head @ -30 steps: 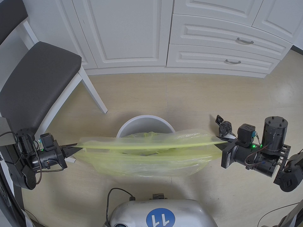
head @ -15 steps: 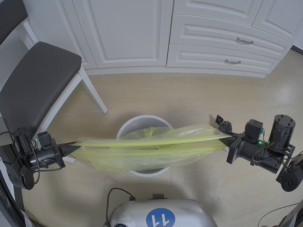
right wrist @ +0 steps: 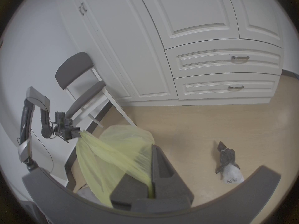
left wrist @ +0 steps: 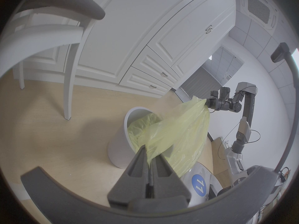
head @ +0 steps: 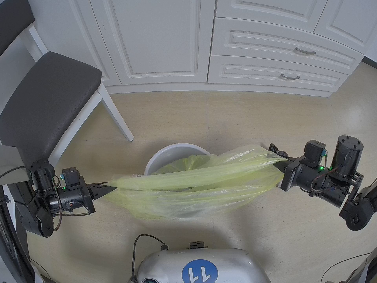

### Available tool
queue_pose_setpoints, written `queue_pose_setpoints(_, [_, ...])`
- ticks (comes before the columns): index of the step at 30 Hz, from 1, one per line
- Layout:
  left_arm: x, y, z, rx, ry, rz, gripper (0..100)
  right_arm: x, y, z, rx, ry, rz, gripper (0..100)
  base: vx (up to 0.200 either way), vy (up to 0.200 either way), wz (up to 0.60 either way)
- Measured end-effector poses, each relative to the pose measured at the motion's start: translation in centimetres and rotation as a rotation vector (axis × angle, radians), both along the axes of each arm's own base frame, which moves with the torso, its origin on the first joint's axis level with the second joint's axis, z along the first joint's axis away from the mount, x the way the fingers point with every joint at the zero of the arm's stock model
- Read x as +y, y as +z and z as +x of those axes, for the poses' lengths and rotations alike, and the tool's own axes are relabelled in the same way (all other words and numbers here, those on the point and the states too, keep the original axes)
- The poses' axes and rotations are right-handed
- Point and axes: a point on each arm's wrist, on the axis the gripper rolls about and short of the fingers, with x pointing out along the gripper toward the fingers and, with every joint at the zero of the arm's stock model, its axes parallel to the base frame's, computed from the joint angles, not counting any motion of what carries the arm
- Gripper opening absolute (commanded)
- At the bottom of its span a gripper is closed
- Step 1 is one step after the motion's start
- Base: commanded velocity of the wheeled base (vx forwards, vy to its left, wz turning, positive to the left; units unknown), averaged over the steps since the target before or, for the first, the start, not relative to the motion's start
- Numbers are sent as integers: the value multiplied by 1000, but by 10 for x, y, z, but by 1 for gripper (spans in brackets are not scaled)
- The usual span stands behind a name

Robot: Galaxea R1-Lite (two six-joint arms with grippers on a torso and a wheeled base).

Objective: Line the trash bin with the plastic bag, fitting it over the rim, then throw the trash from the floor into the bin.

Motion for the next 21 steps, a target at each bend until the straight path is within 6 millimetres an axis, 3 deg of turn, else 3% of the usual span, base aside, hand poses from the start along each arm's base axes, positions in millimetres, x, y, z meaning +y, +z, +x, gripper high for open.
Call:
queue_pose_setpoints(9, [-6,-23,16,47,-24,-3,0,11,0,26,47,125,104,0,0,0,0])
queue_pose_setpoints(21, [-24,-32,22,64,-85,-4,0,42,-29,60,-3,219,234,0,0,0,0])
